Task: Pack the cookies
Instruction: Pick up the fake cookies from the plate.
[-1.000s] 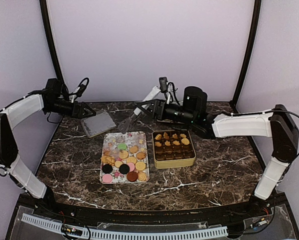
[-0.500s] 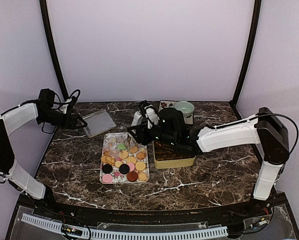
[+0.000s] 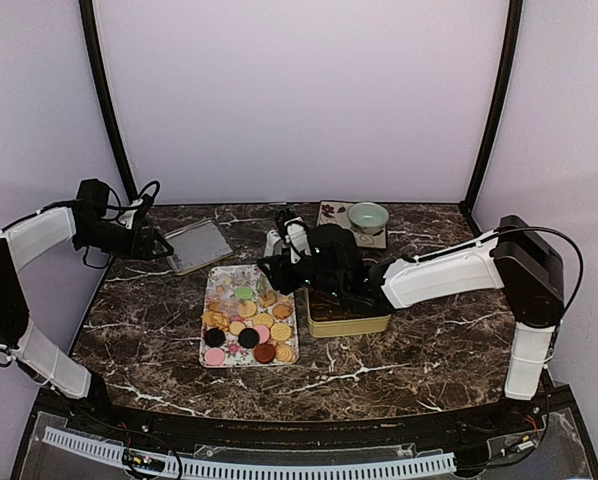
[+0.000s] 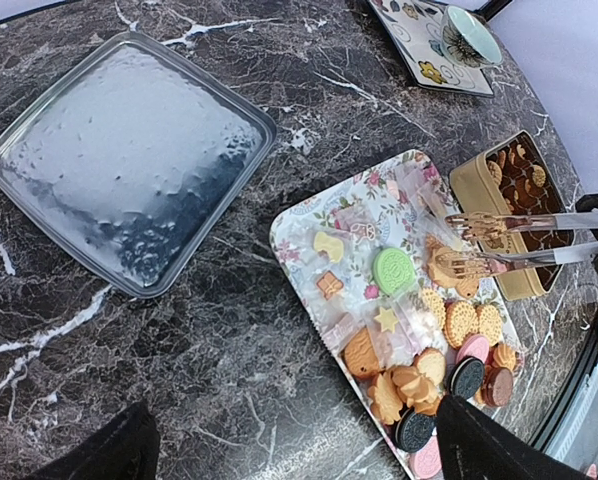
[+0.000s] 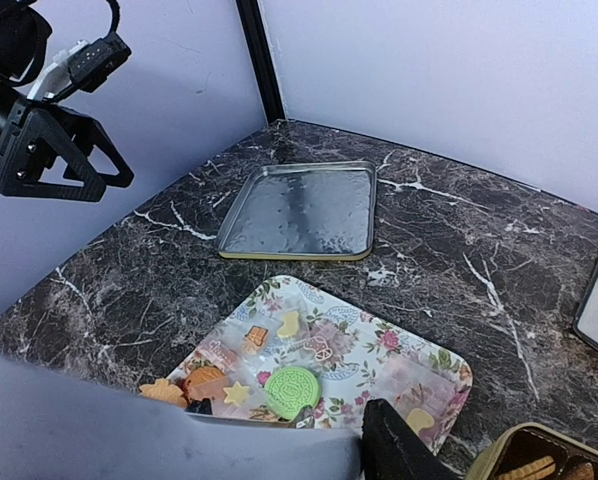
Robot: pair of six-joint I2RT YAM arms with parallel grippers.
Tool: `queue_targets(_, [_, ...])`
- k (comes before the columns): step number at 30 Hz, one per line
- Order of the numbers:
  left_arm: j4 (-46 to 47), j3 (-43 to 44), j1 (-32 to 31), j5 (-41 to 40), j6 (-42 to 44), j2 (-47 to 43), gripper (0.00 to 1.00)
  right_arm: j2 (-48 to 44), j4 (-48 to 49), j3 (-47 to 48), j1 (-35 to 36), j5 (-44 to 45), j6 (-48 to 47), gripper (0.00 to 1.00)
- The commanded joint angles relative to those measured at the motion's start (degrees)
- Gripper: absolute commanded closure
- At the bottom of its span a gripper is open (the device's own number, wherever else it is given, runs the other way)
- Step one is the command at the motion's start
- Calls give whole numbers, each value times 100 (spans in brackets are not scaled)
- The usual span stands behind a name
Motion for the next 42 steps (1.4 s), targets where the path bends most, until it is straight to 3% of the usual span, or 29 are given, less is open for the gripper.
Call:
queue_targets(1, [-58, -66, 29, 106, 95, -183, 1, 112, 435, 218, 86, -52, 62, 50])
queue_targets(14, [-61, -63, 34, 196, 71, -157, 1, 222, 311, 248, 114, -156, 146, 51])
queue_targets(23, [-58, -41, 31, 209, 79, -126, 2, 141, 190, 162, 171, -172, 277, 60])
queue_targets(26, [-63, -23, 34, 219, 68, -118, 2, 74, 129, 159, 167, -114, 255, 68])
queue_targets(34, [-74, -5, 33, 236, 52, -104, 2, -507, -51, 270, 131, -55, 136, 84])
queue_targets(42, [-123, 26, 35, 273, 74, -113, 3, -1540, -299, -187, -110, 31, -107, 85])
